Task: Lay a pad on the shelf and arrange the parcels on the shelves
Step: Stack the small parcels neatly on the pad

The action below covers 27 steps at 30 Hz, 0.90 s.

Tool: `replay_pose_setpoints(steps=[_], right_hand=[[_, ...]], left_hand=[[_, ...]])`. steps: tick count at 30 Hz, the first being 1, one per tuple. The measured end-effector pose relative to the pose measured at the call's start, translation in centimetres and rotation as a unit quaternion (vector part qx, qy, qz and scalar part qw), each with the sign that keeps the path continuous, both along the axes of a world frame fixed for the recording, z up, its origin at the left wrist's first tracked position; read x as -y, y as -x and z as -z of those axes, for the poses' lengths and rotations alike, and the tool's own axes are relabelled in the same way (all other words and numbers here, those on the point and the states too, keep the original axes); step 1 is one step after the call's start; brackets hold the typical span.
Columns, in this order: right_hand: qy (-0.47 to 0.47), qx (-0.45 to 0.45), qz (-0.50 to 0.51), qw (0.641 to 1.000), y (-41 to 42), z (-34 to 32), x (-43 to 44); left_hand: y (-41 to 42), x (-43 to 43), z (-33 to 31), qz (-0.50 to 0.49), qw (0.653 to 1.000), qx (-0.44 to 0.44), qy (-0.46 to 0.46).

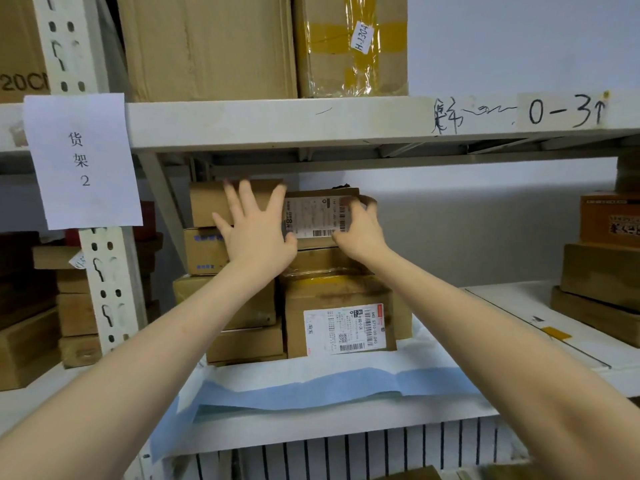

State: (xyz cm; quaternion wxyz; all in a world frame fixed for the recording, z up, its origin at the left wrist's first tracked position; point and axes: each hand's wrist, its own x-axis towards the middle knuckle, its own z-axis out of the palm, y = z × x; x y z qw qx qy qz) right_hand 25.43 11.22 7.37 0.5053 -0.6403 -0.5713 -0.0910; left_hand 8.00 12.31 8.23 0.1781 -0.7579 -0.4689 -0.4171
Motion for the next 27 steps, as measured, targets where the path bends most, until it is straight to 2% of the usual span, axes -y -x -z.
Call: replay_pose_setpoints(steps=[11,16,21,27], right_hand=[[-0.016,-0.008,-0.020,1.000,-1.0,0.1,0.7],[-0.029,-0.039,-0.004,0.999,-2.6,0.7,2.6],[-0.048,-0.013,0.063,0.997,-7.4,1.4,6.2],[-0.087,-0.090,0.126,0.984,-15.6,2.9,13.0]], left_hand=[[-0.5,0.1,0.4,-0.006,1.000,0.004,-0.016],[-3.5,2.2,1.1,0.124,0.989,-0.010,-0.077],[-8.5,4.9,1.9,0.230,0.972,-0.013,-0.043],[-16.3,8.1,3.2,0.310,0.950,-0.024,0.003]])
